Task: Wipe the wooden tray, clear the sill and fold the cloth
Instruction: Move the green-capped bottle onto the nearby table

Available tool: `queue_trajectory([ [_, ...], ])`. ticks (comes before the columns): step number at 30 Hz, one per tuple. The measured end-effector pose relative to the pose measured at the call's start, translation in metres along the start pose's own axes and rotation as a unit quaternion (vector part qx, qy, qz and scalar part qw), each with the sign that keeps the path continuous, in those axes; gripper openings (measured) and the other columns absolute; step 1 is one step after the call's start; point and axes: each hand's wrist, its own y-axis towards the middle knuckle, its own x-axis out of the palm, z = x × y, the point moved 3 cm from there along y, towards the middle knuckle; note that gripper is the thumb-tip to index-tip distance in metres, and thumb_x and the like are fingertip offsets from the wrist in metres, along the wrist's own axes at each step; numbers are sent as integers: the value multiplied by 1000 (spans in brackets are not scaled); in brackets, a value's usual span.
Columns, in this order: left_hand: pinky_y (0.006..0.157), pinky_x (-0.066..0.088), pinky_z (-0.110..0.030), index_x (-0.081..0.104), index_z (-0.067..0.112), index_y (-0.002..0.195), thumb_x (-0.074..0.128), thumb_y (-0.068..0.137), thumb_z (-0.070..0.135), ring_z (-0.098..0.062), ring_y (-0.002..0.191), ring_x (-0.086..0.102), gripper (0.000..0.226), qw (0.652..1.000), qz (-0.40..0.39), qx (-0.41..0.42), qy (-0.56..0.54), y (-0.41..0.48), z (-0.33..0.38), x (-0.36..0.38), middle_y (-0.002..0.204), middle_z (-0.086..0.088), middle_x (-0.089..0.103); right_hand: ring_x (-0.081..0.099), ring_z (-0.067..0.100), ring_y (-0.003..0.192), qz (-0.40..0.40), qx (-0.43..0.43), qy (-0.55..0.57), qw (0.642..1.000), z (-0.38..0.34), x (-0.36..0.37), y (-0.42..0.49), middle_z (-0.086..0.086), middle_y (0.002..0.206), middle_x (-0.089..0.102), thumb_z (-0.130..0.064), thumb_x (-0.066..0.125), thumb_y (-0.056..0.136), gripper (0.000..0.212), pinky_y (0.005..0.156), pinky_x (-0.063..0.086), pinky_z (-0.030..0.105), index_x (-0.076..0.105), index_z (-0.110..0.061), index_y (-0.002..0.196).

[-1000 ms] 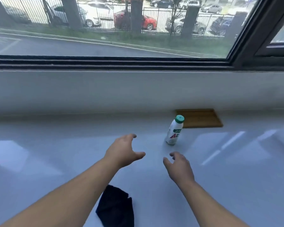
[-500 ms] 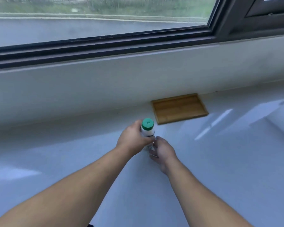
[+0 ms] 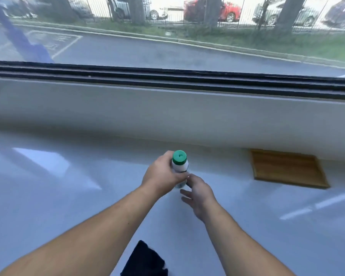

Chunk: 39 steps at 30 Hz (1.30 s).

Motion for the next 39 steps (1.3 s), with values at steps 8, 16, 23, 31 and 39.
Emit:
queue_trajectory([
  [8,83,58,-36,62,40,108,81,69,47,-9,94,68,44,984,152,-74,-46,-127,-144,-198,99,17,71,67,26,110,-132,-2,-136,982,73,233,-75,-1,130,63,-33,58,98,23,103,55,47,69,-23,115],
  [16,84,59,-40,59,42,104,77,62,56,-9,93,68,48,948,265,-171,-37,-336,-326,-379,98,18,70,67,27,112,-271,11,-259,927,237,470,-199,-2,128,67,-33,61,96,20,104,55,48,71,-26,113],
  [23,81,59,-38,59,39,105,78,63,56,-11,91,68,49,887,370,-272,-40,-516,-449,-488,98,17,71,66,26,112,-395,30,-345,851,378,625,-308,-8,124,64,-36,60,92,20,99,56,45,69,-34,110],
  [31,74,53,-30,57,40,108,84,70,52,-6,92,66,48,799,465,-367,-104,-642,-546,-520,99,20,69,68,27,109,-455,64,-434,775,485,727,-360,-5,117,68,-35,61,91,22,97,57,44,73,-29,109],
  [39,76,53,-29,57,44,111,77,63,61,-3,95,66,55,709,503,-471,-151,-678,-616,-513,100,26,70,69,26,109,-475,123,-509,707,563,787,-349,-1,129,62,-29,59,96,35,98,57,43,65,-25,130],
])
